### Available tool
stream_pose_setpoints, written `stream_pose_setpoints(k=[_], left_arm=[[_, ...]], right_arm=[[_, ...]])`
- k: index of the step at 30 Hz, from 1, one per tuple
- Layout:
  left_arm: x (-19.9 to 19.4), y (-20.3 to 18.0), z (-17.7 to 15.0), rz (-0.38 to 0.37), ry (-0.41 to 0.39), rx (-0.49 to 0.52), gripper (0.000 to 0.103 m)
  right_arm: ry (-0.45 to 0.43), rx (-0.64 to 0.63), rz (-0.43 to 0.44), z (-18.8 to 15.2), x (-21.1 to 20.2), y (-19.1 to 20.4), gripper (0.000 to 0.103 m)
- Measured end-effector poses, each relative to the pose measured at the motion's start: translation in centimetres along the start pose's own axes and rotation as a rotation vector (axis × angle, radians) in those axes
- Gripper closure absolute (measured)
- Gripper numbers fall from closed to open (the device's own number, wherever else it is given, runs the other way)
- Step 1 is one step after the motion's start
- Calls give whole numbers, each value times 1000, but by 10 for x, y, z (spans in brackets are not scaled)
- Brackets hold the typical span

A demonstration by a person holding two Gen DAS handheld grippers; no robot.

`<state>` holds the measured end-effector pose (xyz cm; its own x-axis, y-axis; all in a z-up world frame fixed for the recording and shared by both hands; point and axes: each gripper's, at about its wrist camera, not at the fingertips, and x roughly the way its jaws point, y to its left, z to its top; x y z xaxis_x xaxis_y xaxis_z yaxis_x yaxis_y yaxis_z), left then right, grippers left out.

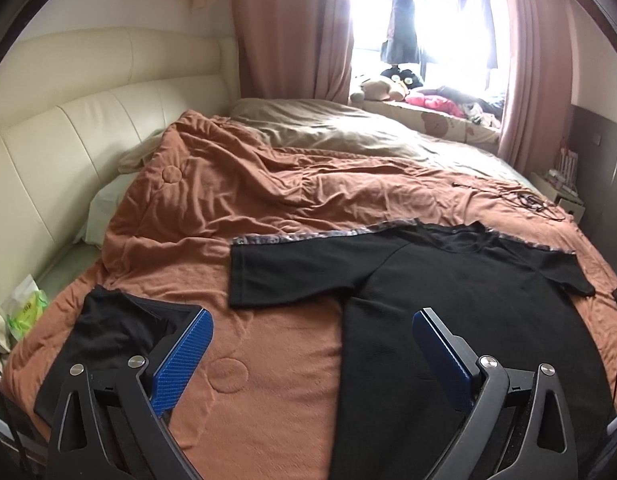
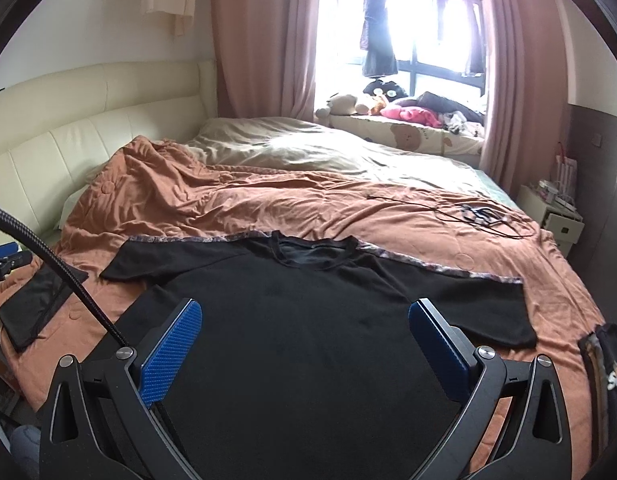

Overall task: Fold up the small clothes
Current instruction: 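Move both tools forward over the black shirt toward its sleeves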

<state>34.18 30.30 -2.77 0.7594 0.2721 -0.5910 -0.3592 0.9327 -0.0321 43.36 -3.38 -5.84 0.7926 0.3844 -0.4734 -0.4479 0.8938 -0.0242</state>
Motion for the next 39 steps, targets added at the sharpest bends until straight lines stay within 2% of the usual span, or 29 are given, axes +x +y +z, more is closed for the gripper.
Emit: stream_pose_setpoints(k=[8,14,19,24,27,29,34,39], left_arm=[[52,23,20,32,33,-20,3],[101,42,31,49,71,-20,13],[138,62,35,46,106,-38,28],[171,80,38,31,151,-76,35],[192,87,39,26,181,-96,36],[207,95,39,35,198,-130,36],[243,107,36,49,254,-153,45],[274,119,27,45,302,-196,50]], right_arm=[[49,-35,27,17,68,11,0],[115,-59,72,31,126,28,0],[181,-83,133,36,172,44,0],[219,-91,183,40,213,60,0],[248,-96,210,40,238,70,16],[280,-94,221,38,258,77,31],[360,-56,256,35,308,91,54],[408,-8,302,33,345,103,63]])
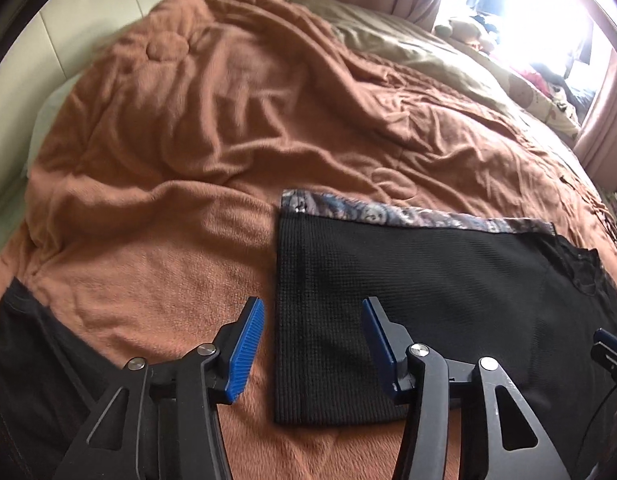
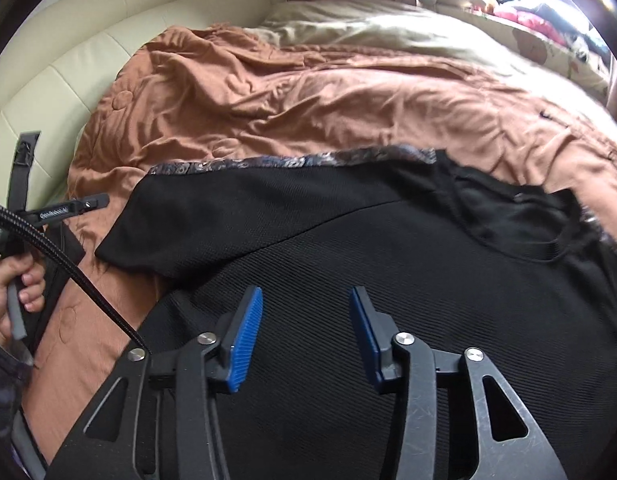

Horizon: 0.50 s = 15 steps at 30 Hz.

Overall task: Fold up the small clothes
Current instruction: 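Grasp the sleeve cuff with the left gripper and lift it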

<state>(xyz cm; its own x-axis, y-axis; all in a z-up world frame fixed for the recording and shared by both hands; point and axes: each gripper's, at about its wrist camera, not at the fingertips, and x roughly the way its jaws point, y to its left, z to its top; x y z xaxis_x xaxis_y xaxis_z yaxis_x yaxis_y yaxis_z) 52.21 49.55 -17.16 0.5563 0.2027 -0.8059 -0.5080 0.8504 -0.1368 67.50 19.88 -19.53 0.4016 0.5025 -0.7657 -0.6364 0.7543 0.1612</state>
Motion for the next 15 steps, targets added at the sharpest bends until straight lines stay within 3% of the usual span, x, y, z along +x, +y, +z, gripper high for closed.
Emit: stream_pose_setpoints(k=[4,9,11,14,15], left_arm=[[22,3,0,10,30,-12,50],[49,6,-1,25,69,-11,50],[52,7,-1,15,45,-15,51],[56,2,6,17,44,6,69],[56,2,9,11,46,5,86]], right_arm=[[13,24,26,6,22,1,71],[4,62,79,11,42,3,71],[12,79,106,13,51,6,71],[29,94,128,19,66,13,74],[38,104,135,20,72,15,75]])
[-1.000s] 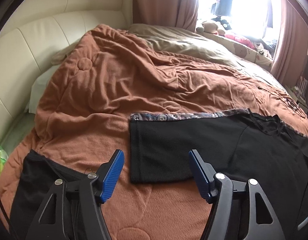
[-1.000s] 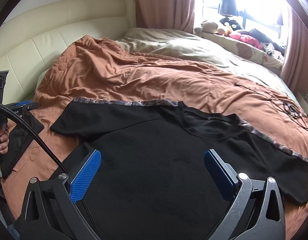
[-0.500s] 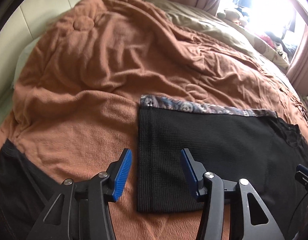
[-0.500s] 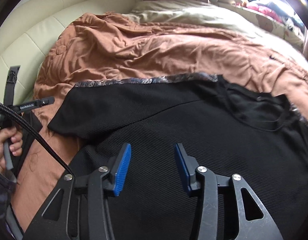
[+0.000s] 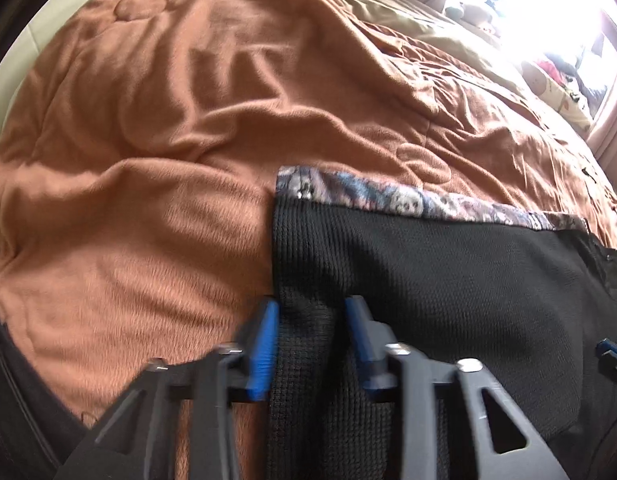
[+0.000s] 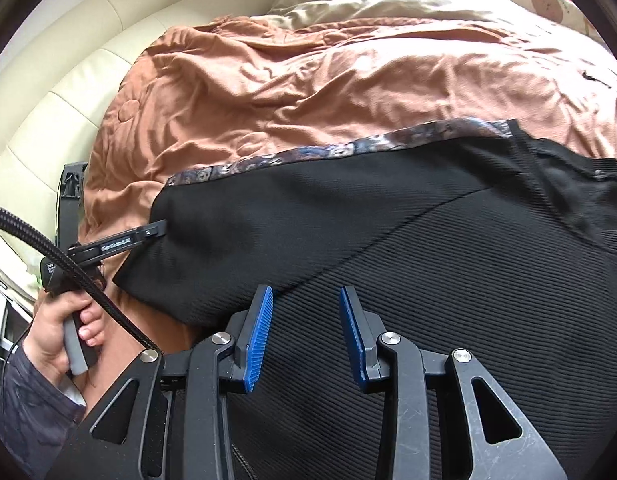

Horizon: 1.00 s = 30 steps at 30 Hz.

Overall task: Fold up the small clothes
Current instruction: 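Grasp the sleeve cuff with the left gripper and lift it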

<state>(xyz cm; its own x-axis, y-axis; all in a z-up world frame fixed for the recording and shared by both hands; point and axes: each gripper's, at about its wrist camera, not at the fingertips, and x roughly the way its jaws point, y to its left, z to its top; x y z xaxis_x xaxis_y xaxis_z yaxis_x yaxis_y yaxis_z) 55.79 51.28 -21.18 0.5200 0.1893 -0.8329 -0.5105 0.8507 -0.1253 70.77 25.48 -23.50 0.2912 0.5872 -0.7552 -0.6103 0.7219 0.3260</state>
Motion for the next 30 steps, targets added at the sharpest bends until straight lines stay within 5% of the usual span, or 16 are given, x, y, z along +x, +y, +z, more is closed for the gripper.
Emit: stream_pose_setpoints(k=[3,14,27,30], left_arm=[[-1,0,8,-34,14,-23,95],[-71,-22,35,-98,-104,-2,96],[-132,-111,56,-173,-183,115,96],[-140,-138,57,-185,-187,151,96]], right_arm=[[17,41,33,6,13,4,76],[70,93,73,14,49,12,76],[-9,126,75,8,-37,-18,71],[-41,154,80,4,-63,-36,56]])
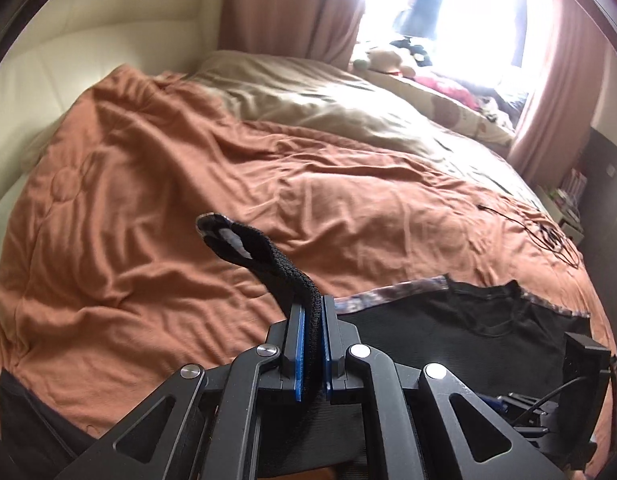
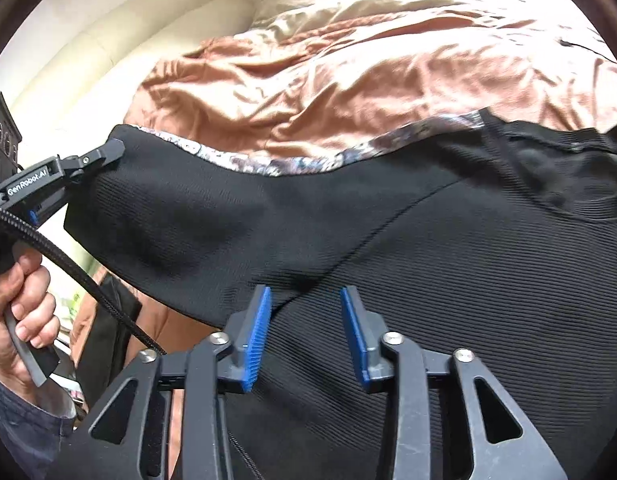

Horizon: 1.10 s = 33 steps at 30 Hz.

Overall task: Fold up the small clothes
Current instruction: 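Grasp the sleeve cuff with the left gripper and lift it, then fold the held sleeve across the shirt body and open the left gripper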

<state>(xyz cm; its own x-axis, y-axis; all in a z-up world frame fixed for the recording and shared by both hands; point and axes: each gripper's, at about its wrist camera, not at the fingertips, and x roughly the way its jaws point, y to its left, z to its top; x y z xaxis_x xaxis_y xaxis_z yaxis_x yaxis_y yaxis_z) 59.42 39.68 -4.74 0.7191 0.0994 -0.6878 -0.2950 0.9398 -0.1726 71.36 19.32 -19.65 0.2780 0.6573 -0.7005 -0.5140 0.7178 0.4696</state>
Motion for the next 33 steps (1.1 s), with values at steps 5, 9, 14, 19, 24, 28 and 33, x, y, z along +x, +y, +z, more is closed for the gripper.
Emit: stream_pose_setpoints(k=[5,9,14,19,24,28,33], left_arm=[[1,-41,7,-24,4,47,96],[4,-75,9,-48,16,86,96],[15,-111,4,-78,40,120,96],[31,-145,-3,-108,72,138,96],[51,-178,-23,-183,130,169,96],[70,-199,-39,-244,251,210,89],[59,-189,-39,-233,218,207,40]], right_arm=[[-54,36,-11,-12,-40,-29,33],[-60,82,24,-20,-59,-54,33],[-65,82,17,-32,-83,-77,33],[-100,84,24,-44,-109,-99,33],[-105,146,39,-45,-113,-123,33],[-99,167,56,-44,-112,-133,33],[-78,197,72,-46,-105,-142,33]])
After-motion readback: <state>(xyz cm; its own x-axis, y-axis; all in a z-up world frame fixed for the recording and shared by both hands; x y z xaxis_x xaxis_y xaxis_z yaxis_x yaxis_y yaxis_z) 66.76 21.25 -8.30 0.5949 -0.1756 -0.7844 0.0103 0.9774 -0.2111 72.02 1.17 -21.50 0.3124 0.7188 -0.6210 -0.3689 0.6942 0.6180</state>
